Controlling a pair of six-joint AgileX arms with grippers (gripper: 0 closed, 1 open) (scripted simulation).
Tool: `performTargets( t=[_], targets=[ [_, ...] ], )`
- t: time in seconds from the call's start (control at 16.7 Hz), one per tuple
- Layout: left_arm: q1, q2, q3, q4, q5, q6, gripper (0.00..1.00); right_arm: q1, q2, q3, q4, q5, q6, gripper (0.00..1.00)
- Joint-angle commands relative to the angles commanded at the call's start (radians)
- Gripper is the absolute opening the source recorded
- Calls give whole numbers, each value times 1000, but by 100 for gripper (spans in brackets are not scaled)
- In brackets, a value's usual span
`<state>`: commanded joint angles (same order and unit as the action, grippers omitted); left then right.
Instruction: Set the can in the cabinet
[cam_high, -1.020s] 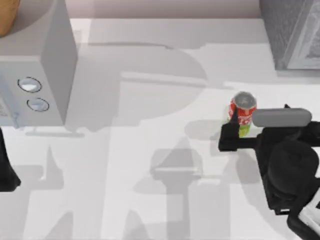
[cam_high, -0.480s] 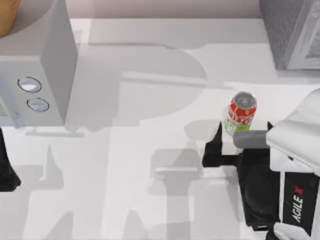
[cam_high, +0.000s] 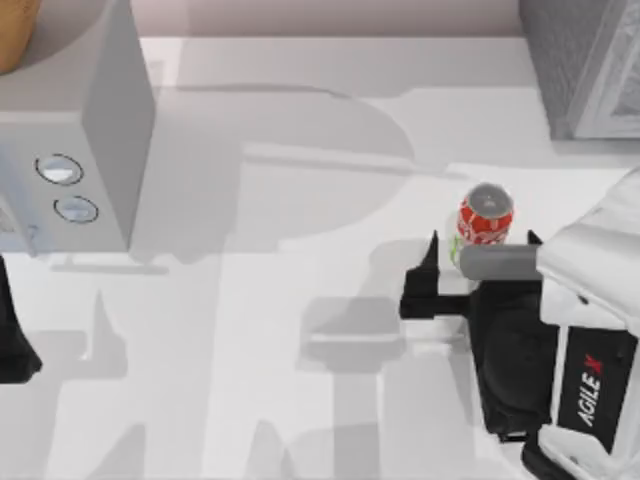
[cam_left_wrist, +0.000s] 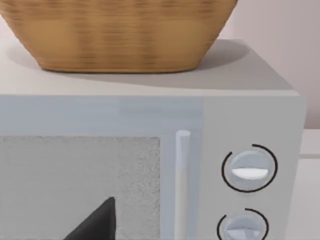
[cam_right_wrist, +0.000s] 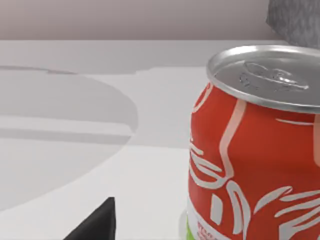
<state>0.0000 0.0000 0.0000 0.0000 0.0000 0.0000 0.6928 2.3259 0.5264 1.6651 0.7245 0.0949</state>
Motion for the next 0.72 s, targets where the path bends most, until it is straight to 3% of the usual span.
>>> performTargets(
  t=[0.3, 0.6, 0.72],
  targets=[
    [0, 0, 0, 0, 0, 0, 100, -83, 31, 125, -84, -82, -14, 100],
    [0, 0, 0, 0, 0, 0, 100, -92, 34, 138, -93, -91, -16, 100],
    [0, 0, 0, 0, 0, 0, 100, -92, 34, 138, -93, -91, -16, 85]
  ],
)
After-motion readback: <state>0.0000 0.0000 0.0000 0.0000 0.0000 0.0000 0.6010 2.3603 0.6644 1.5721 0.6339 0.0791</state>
